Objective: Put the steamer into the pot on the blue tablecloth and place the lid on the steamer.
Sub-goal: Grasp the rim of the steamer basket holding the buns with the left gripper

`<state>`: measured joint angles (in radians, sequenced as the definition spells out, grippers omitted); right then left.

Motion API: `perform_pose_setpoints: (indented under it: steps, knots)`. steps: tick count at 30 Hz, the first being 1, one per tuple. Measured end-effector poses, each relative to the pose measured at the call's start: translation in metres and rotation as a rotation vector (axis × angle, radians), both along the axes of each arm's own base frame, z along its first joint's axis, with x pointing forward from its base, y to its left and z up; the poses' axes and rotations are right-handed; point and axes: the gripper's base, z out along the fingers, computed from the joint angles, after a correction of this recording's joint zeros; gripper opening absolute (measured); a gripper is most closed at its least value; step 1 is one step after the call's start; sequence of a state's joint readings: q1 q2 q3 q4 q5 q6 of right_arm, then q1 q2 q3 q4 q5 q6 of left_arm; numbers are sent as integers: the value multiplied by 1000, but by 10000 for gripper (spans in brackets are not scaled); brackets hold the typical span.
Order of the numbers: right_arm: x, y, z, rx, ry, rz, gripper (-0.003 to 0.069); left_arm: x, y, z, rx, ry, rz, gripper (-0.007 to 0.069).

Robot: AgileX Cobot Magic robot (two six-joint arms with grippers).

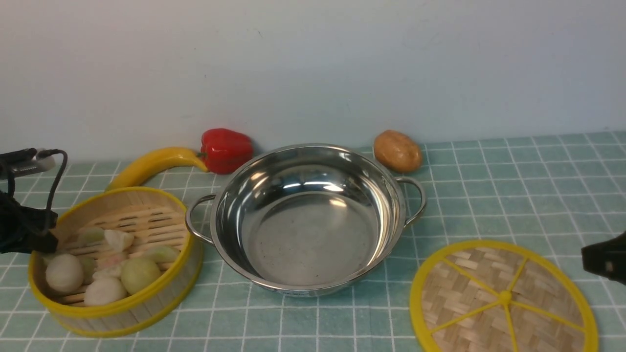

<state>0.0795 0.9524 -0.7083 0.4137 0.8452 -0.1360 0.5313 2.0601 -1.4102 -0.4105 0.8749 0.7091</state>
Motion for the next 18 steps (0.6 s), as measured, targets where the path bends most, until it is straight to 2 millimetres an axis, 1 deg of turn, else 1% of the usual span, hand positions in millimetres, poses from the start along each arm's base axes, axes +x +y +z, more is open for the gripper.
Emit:
perform_pose_setpoints:
  steps: [6, 11, 12, 13, 16, 17, 18]
  knots:
    - [0, 0, 0, 0, 3, 1, 242, -2, 1, 2, -8, 17, 35, 76]
    - [0, 0, 0, 0, 4, 1, 242, -13, 10, 10, 8, 45, 79, 74]
    - [0, 0, 0, 0, 4, 1, 242, -19, 16, 20, 31, 37, 101, 74]
    - [0, 0, 0, 0, 4, 2, 242, -21, 18, 24, 42, 32, 109, 74]
    - [-1, 0, -1, 0, 11, 5, 242, -32, 29, 49, 77, -13, 164, 74]
    - [-1, 0, -1, 0, 13, 5, 242, -32, 28, 50, 78, -17, 166, 74]
    - [-2, 0, -1, 0, 21, 9, 242, -37, 32, 61, 78, -46, 201, 74]
